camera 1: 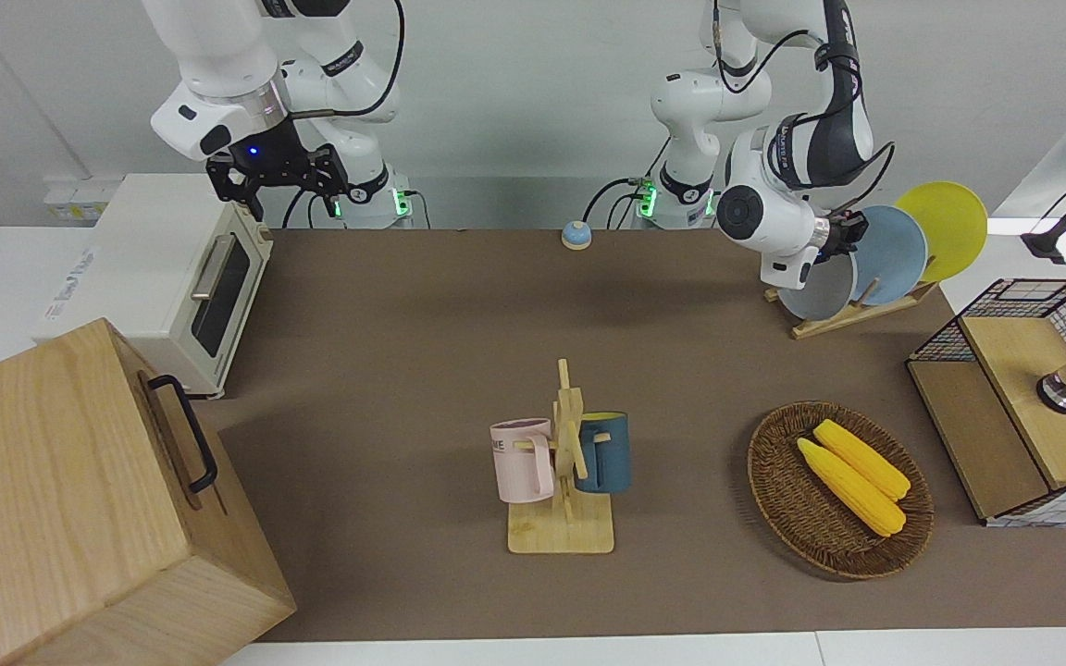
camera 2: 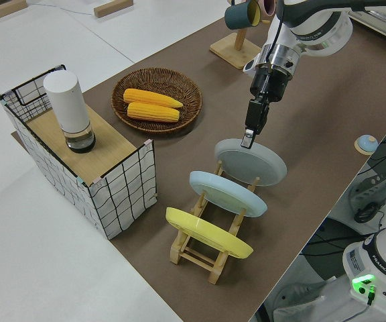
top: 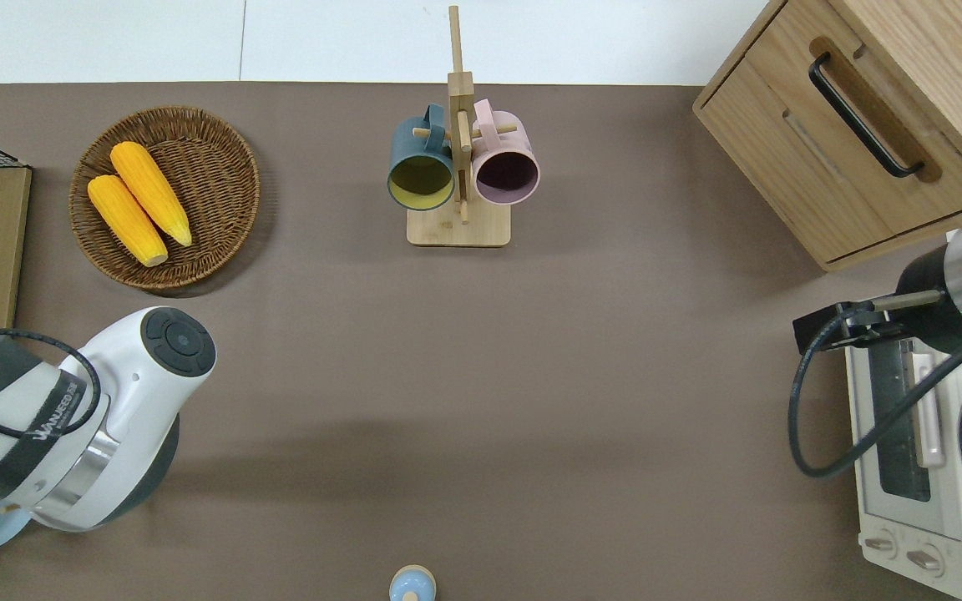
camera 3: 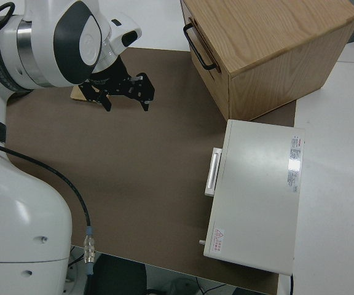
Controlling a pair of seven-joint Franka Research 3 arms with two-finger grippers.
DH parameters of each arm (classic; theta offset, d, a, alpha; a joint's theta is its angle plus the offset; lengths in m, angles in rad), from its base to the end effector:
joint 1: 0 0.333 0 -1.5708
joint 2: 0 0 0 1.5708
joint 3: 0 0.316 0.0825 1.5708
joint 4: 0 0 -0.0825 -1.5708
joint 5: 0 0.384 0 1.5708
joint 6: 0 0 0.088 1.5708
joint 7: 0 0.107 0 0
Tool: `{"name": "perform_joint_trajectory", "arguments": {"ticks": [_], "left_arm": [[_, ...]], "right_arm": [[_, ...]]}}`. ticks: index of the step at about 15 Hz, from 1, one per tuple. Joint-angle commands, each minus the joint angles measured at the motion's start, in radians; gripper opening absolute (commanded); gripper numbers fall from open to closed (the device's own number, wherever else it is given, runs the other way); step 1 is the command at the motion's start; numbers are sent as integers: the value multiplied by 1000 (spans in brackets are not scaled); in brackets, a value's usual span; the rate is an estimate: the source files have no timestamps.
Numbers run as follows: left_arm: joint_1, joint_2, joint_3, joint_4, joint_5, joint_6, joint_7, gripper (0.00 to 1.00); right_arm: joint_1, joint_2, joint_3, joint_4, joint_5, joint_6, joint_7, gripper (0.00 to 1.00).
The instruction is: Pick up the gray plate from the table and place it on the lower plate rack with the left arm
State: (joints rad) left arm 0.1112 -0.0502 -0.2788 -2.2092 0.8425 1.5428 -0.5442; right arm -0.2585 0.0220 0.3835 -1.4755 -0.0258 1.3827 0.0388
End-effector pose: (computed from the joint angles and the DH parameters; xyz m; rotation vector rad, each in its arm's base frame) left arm 0.4692 0.0027 0.4008 -2.1365 -0.1294 0.2989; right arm 0.5375 0.0618 0.6420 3.1075 0.1293 -0.1734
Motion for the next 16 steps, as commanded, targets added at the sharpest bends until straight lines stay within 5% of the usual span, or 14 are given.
{"name": "perform_joint_trajectory", "arguments": {"ticks": [1,4,10,12,16], "left_arm": [[-1,9,10,-4,4,25,3,593],[-1,9,10,-4,4,25,6,717],[-2,1,12,5,-22,23,13,725],[-2,-8,12,31,-61,22,59,998],[-1,-16,12,143,-209,3,154,1000]], "right_arm": [[-24,-2,21,7,-6,-13,12,983],[-24,-2,20,7,-6,-11,12,983],[-24,-2,21,6,-6,-11,12,983],[-24,-2,21,7,-5,-11,12,983],[-24,-2,20,7,-6,-11,12,983]]}}
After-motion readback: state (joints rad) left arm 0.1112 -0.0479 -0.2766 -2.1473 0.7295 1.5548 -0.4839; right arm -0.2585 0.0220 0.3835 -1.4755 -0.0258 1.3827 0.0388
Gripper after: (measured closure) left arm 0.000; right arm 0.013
